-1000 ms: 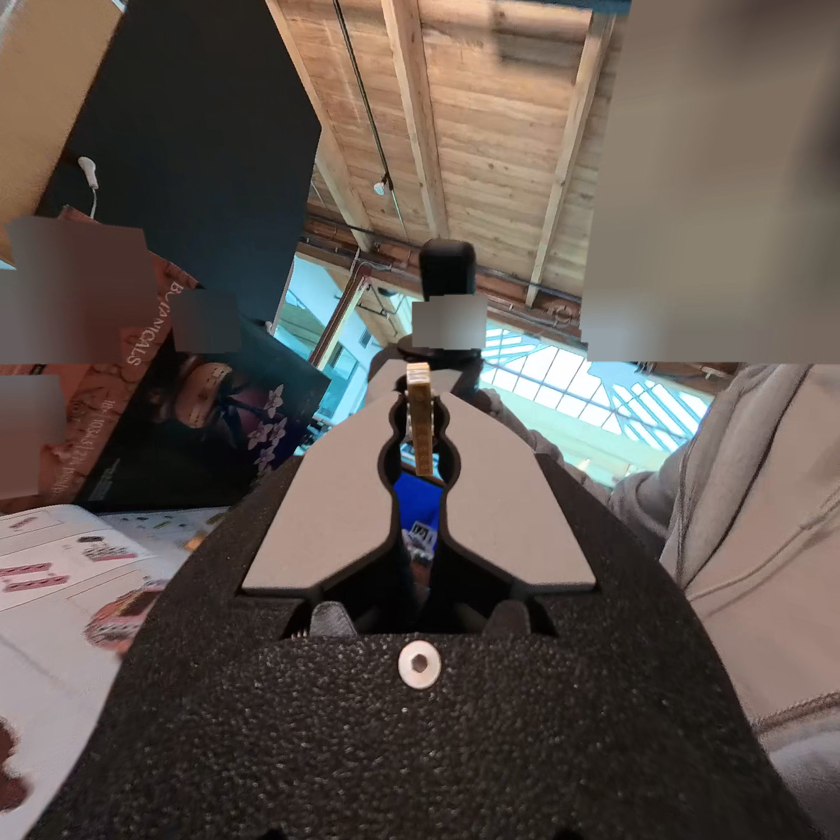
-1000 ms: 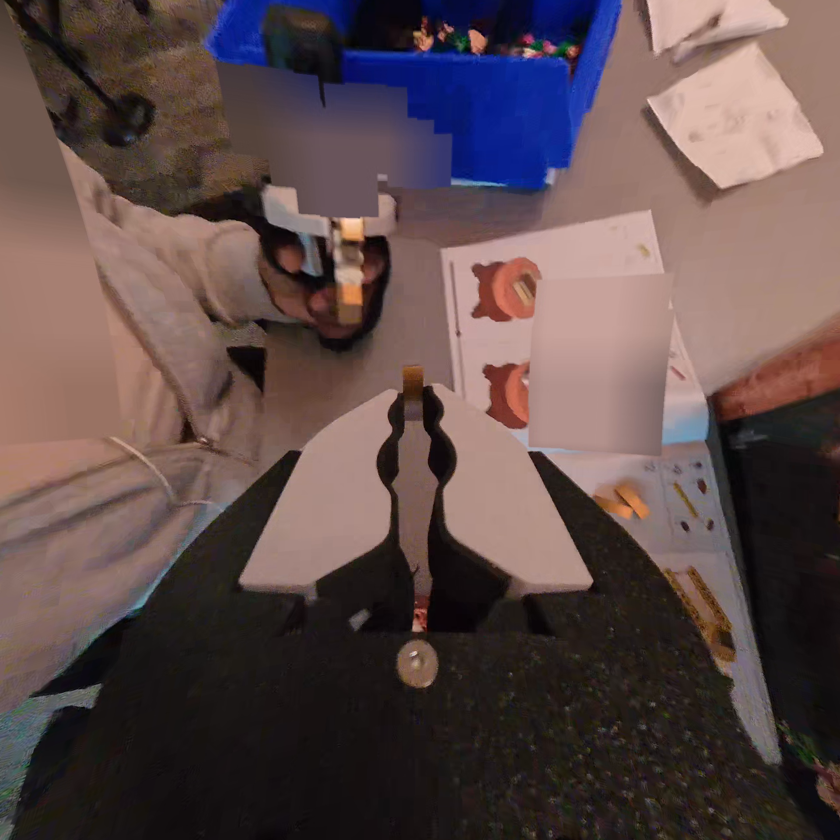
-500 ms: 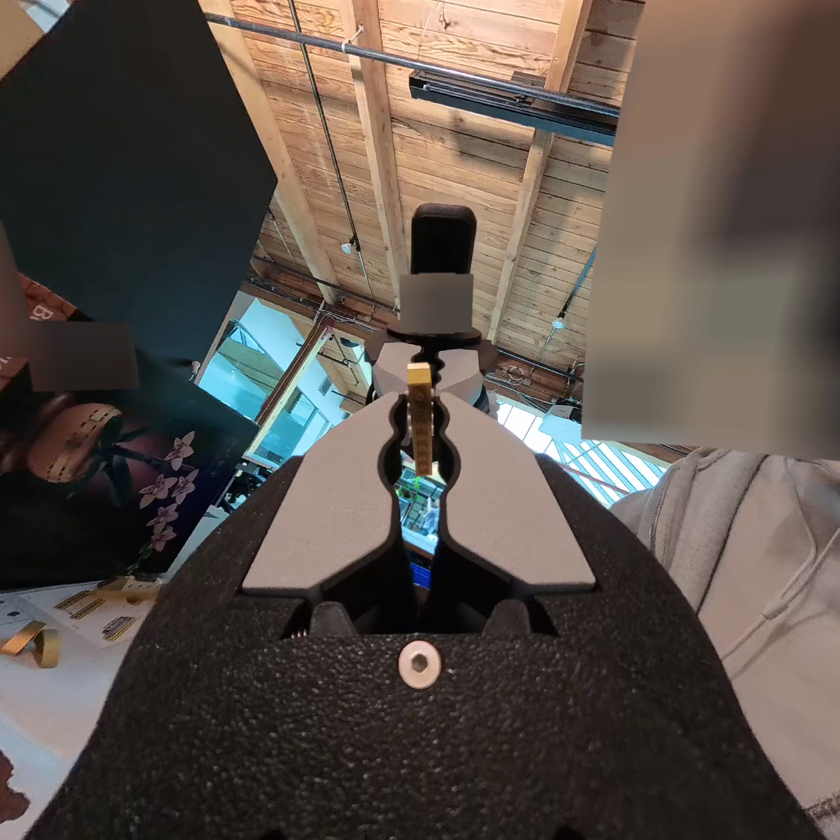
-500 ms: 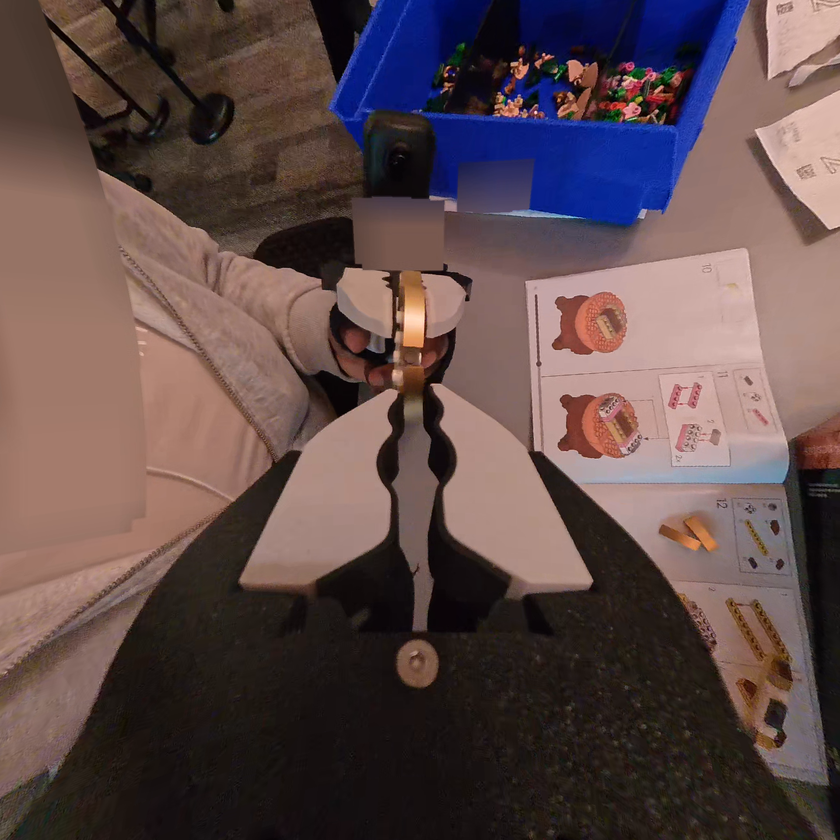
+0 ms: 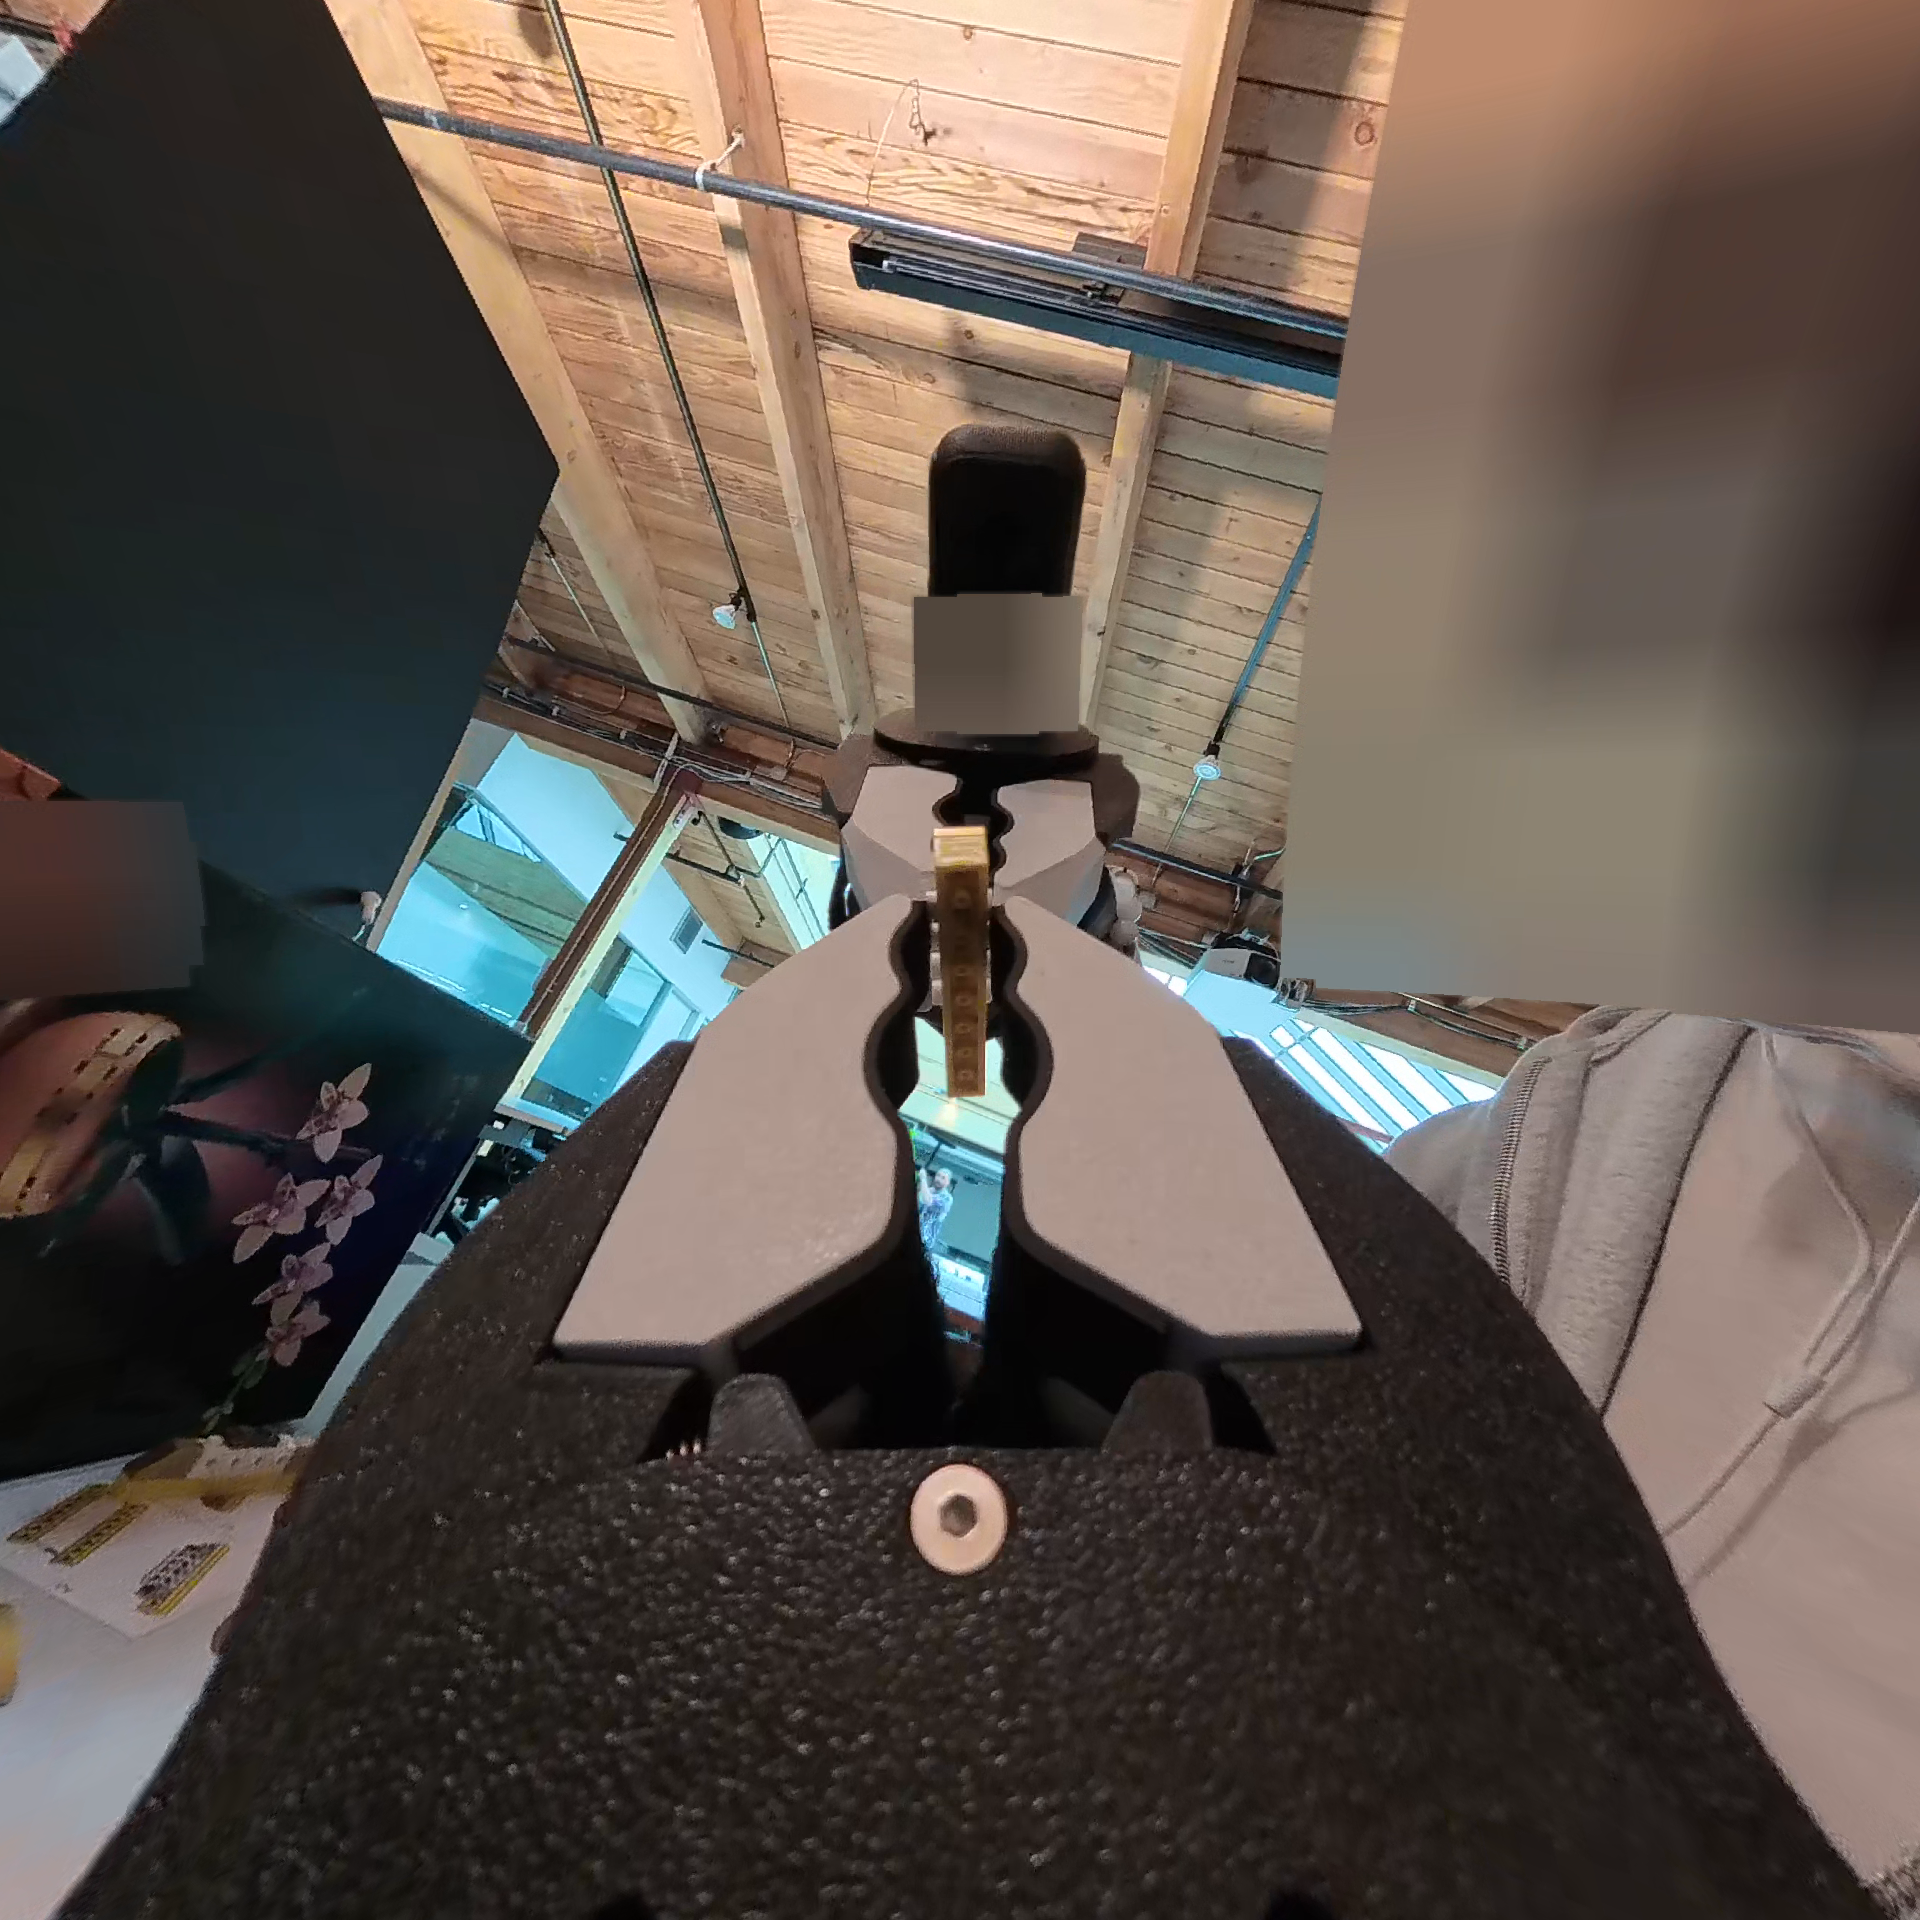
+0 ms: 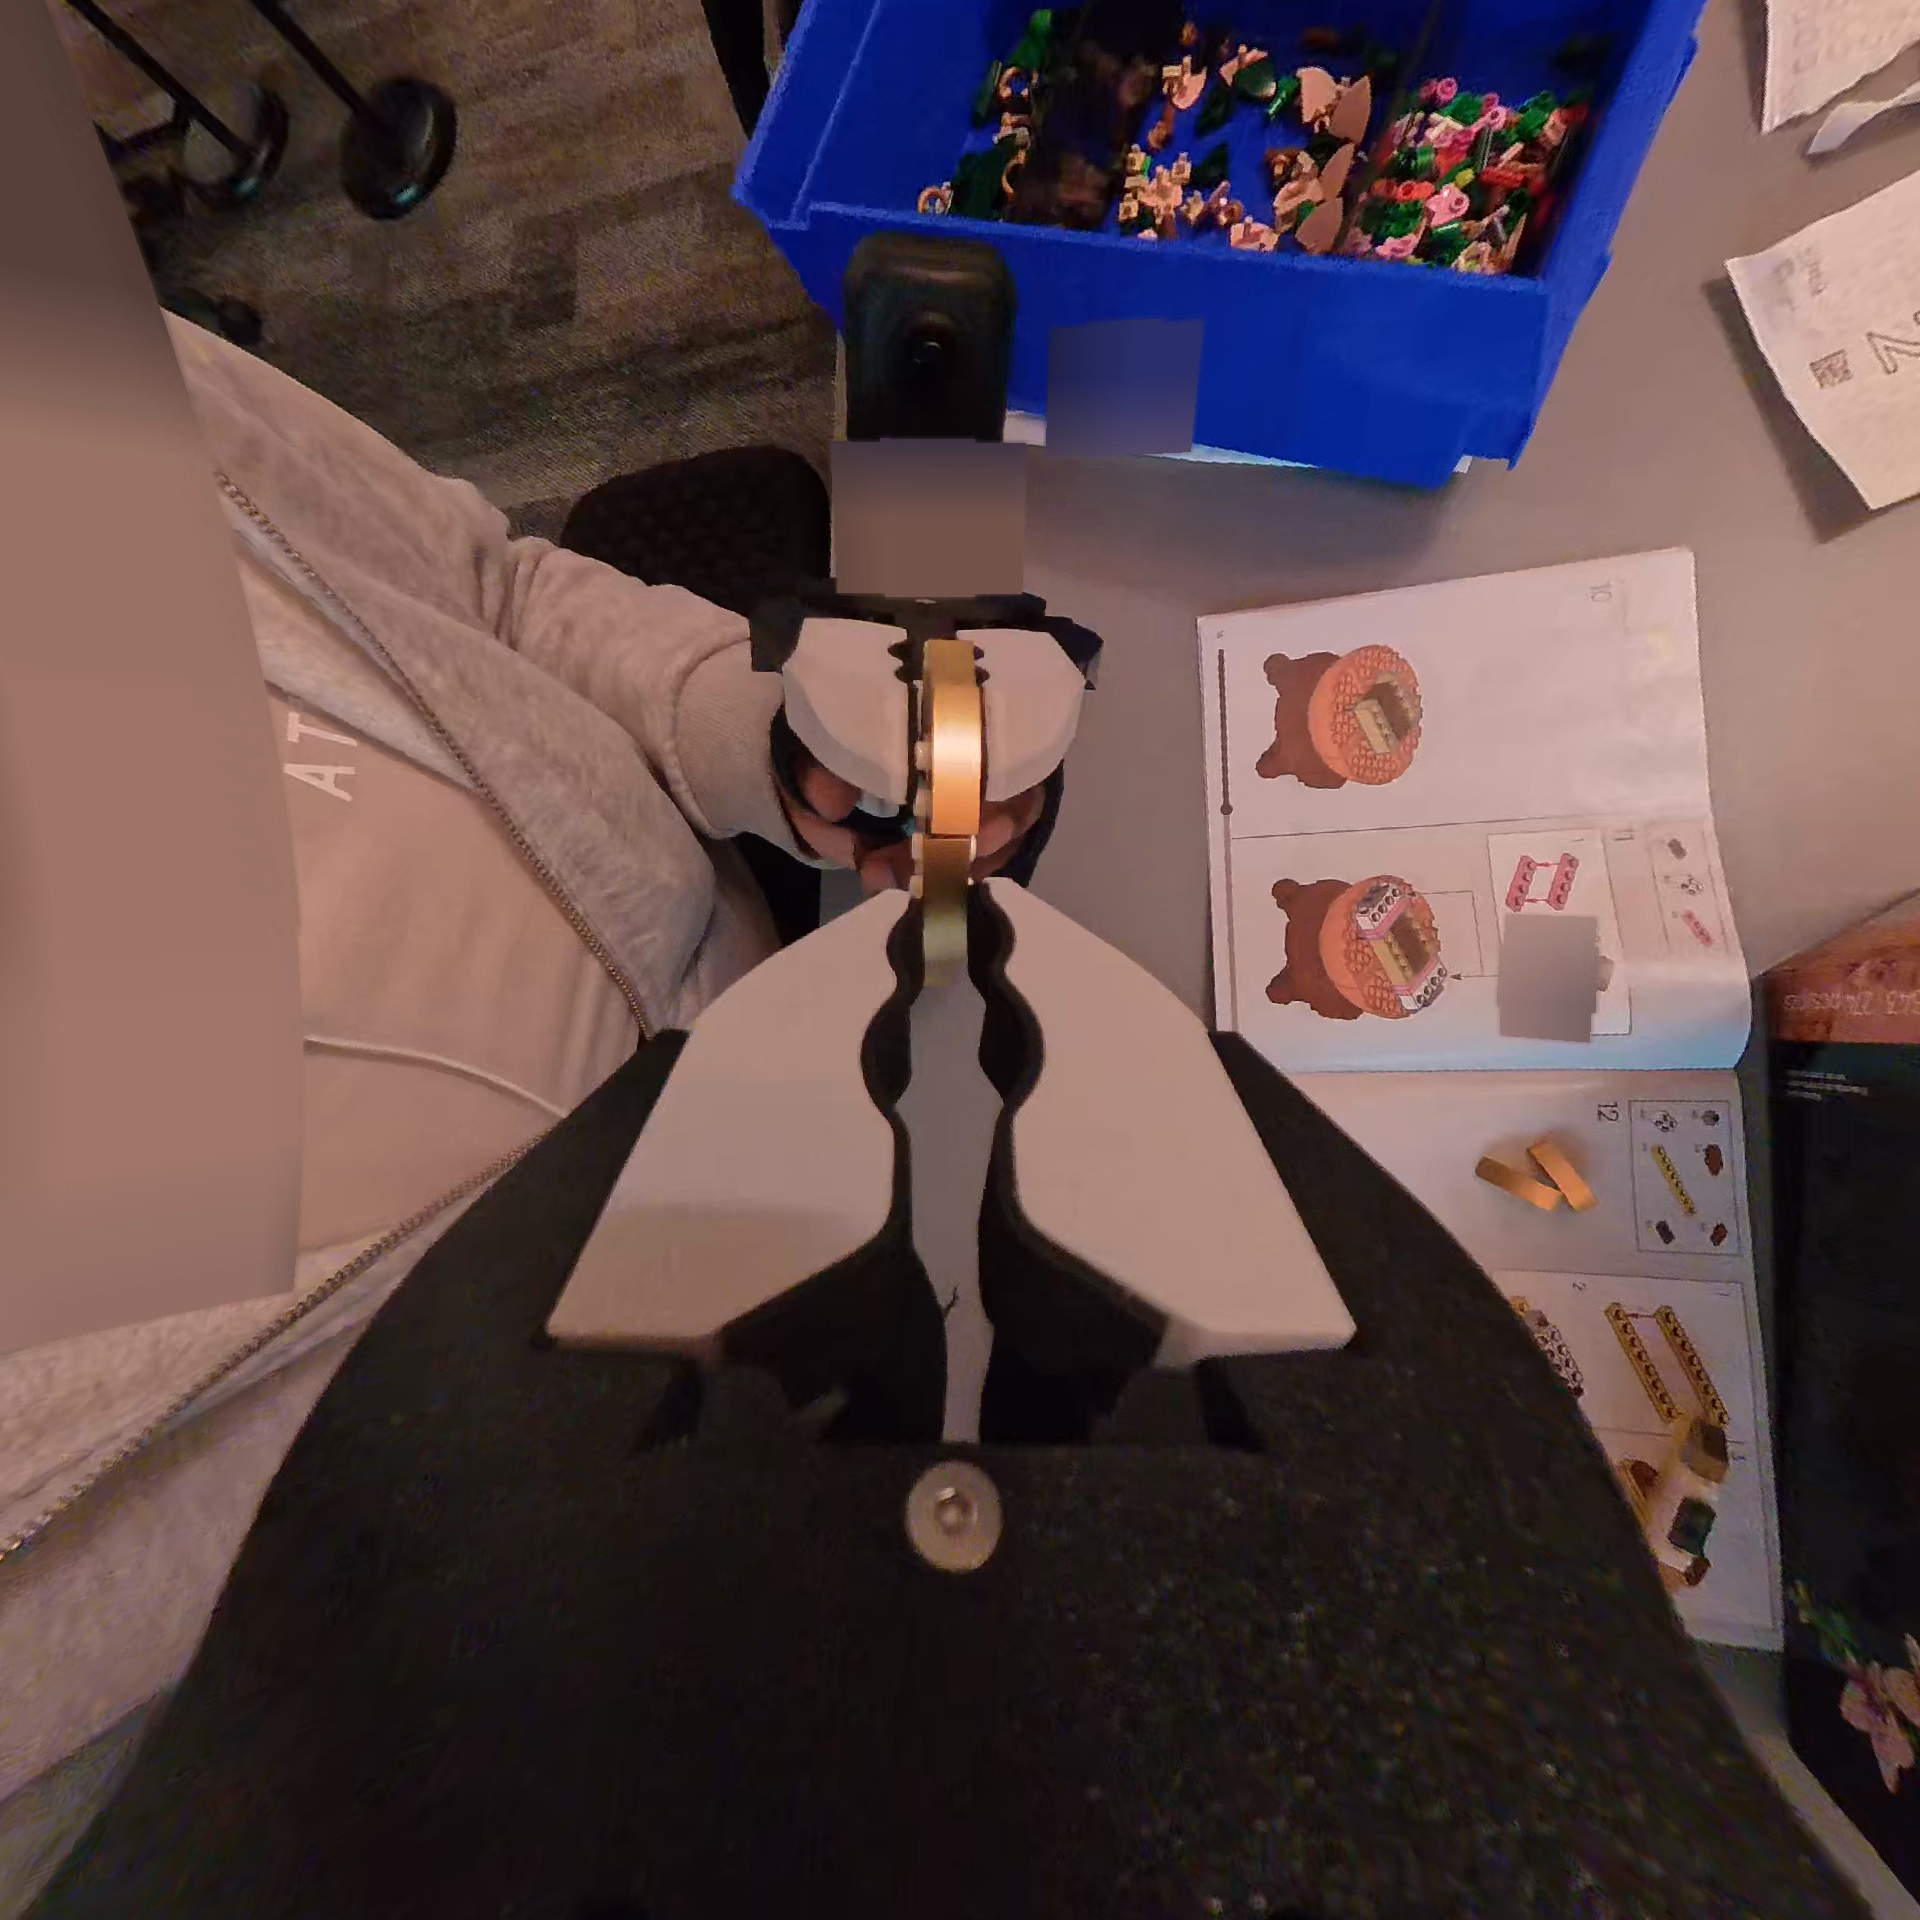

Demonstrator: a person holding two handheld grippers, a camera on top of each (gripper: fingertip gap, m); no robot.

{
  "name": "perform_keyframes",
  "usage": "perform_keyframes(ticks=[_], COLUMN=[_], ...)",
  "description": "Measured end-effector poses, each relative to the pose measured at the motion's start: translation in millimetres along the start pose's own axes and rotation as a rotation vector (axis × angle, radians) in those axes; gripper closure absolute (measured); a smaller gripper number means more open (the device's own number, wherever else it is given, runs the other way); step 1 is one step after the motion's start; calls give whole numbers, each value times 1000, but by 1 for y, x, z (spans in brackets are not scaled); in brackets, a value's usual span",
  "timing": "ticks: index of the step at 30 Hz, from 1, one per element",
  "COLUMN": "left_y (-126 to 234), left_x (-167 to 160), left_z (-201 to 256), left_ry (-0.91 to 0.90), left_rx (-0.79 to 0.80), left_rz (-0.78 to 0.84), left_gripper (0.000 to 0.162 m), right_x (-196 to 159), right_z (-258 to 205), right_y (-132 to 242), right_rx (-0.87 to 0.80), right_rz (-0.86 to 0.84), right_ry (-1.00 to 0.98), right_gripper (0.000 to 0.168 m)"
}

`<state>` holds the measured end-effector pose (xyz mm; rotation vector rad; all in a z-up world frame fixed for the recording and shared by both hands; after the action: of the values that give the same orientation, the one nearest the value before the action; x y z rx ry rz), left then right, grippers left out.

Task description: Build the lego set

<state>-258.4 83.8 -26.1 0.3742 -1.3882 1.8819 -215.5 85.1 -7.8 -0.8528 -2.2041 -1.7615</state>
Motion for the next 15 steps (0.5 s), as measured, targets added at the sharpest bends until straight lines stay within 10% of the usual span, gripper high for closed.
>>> perform_keyframes(ticks=[15], left_y=[0], left_x=[21], left_z=[4], left_ry=[-16], left_rx=[-64], left_rz=[124], left_gripper=[152], right_x=[17], right_z=[-5], right_y=[10], right_rx=[-49], right_rz=[-78], right_ry=[3], right_gripper=[153])
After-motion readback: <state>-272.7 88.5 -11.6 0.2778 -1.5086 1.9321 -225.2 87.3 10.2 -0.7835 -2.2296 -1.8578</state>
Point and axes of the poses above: each gripper's, where its closed fingertips meet, y back along the fingers, x out of its top, z = x × y across the jaws, the point moved 2 cm from there along y, back along the fingers, and after that the axes turned 7 degrees about -z, right-handed, at the moved point
